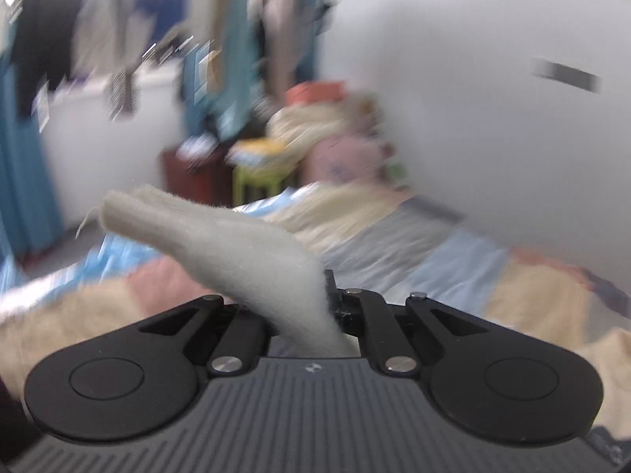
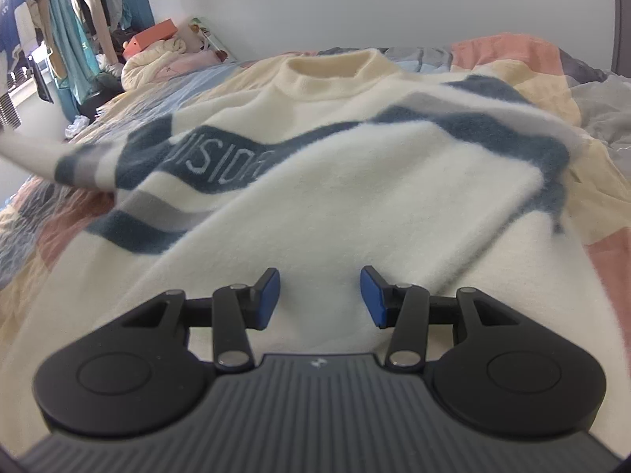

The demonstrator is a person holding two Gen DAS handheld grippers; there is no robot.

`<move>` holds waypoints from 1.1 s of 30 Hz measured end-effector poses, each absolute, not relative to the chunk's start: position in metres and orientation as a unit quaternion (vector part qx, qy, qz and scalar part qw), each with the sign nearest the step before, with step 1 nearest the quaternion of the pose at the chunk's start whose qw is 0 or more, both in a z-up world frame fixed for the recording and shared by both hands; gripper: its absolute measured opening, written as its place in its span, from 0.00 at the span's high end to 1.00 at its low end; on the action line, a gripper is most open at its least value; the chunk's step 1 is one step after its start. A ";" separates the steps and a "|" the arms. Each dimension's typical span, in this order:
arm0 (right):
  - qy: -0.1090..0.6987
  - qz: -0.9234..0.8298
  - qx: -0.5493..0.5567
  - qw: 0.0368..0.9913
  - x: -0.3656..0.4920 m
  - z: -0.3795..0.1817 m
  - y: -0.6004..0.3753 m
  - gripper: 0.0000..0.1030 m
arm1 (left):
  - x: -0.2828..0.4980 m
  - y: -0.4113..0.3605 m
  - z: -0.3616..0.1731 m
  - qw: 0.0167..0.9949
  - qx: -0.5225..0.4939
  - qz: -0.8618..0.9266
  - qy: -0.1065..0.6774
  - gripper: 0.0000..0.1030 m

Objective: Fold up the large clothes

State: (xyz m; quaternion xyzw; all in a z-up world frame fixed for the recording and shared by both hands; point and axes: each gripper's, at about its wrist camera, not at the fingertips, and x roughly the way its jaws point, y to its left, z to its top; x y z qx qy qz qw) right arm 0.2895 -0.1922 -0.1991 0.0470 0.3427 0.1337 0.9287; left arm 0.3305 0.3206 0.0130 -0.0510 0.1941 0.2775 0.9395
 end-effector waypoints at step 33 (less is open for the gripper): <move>0.208 0.019 0.282 0.936 0.214 -0.139 -0.347 0.50 | 0.204 -0.142 -0.138 0.949 0.133 -0.160 0.237 0.92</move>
